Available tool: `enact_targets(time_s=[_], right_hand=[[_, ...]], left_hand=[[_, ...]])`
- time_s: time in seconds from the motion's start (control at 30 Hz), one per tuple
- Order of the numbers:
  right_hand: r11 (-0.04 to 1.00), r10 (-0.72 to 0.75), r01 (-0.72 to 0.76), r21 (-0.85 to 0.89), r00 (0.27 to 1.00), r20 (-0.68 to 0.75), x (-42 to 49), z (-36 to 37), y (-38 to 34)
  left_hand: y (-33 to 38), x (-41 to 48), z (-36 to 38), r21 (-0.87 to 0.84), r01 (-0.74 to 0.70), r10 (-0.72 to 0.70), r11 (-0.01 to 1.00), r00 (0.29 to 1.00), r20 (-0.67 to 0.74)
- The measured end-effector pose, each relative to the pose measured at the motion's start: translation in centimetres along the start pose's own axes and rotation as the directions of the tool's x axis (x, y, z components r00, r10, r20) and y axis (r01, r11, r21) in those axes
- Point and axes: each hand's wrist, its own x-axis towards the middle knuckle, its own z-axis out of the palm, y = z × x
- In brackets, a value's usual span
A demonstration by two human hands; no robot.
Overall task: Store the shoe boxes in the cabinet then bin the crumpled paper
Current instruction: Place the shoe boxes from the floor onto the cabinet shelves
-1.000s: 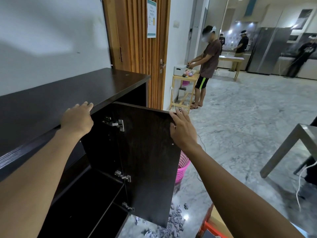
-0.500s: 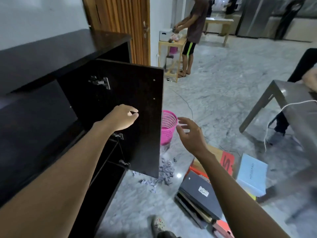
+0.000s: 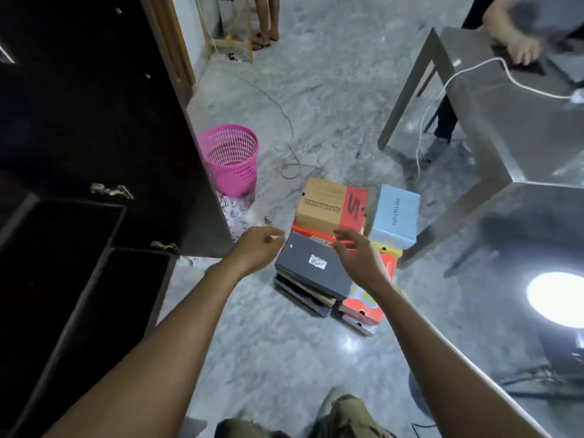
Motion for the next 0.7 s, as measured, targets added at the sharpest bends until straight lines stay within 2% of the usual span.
enact_targets(time_s=[0.2,0.33,0.57,0.7], right_hand=[[0.966,0.252,-0.255,0.044,0.966,0.053,4.3,4.6,14.4],[0.945,0.312,-0.319,0.066,0.945,0.100,7.7,10.5,24.9],[0.943,0.332,-0.329,0.046,0.922,-0.199,13.0,18.6,38.7],[0.947,0.307,-0.260,0.190,0.906,-0.290,15.3,21.2,43.6]], left_hand=[[-8.8,9.7,10.5,-0.021,0.105,-0.105,0.994,0.994,0.011],[-17.7,16.9,16.8,-0.028,0.166,-0.166,0.986,0.986,-0.001],[-31.7,27.6,24.3,-0.130,0.236,-0.250,0.963,0.962,-0.106],[-36.6,31.8,26.7,-0.273,0.229,-0.272,0.934,0.954,-0.129]])
